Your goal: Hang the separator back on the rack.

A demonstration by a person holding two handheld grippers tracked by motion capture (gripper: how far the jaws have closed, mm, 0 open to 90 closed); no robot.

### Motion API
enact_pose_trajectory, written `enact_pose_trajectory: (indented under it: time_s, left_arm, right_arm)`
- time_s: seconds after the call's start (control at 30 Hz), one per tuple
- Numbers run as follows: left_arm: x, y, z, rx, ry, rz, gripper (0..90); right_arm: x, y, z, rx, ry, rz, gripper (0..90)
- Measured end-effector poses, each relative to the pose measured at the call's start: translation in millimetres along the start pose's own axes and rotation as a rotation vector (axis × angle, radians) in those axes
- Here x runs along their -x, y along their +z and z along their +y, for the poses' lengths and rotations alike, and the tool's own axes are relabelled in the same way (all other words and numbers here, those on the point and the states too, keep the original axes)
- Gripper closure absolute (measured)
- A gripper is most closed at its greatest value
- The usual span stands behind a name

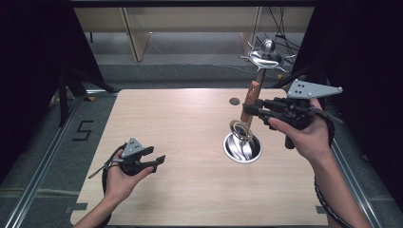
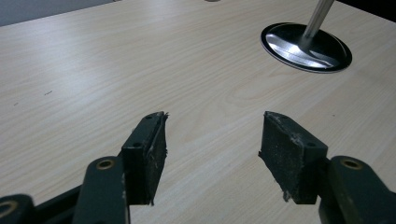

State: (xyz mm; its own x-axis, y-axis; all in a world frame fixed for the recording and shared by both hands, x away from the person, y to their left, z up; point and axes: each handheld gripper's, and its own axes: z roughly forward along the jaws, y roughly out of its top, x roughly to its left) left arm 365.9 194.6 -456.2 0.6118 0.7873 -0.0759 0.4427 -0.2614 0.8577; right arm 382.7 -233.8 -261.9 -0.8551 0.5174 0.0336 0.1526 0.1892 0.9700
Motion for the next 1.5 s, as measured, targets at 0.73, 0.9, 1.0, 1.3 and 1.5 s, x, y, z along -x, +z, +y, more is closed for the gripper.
enact_pose_trajectory:
  time_s: [0.73,0.9,1.0,1.3,1.5]
  left_arm:
    - [-1.2,-1.4,0.6,0.003,-0.004,0.007,39.9]
    - [-1.1,-1.3,0.7,0.004,-0.004,0.006,39.9]
    - [-1.1,-1.2,0.6,0.002,-0.005,0.006,39.9]
    - [-1.8,-0.4,0.5,0.006,-0.008,-0.004,39.9]
    - [-2.0,-1.4,1.0,0.005,-0.002,0.003,39.9]
  right_arm:
    - [4.6,1.5,9.1,0.013,0.0,-0.009,73.4]
    - [7.0,0.3,11.8,0.02,-0.005,-0.011,73.4]
    - [8.5,0.6,12.3,0.016,-0.003,-0.01,73.4]
    - [11.2,3.1,15.5,0.009,0.013,-0.006,73.4]
    - [14.0,4.9,17.7,0.012,0.011,-0.018,73.4]
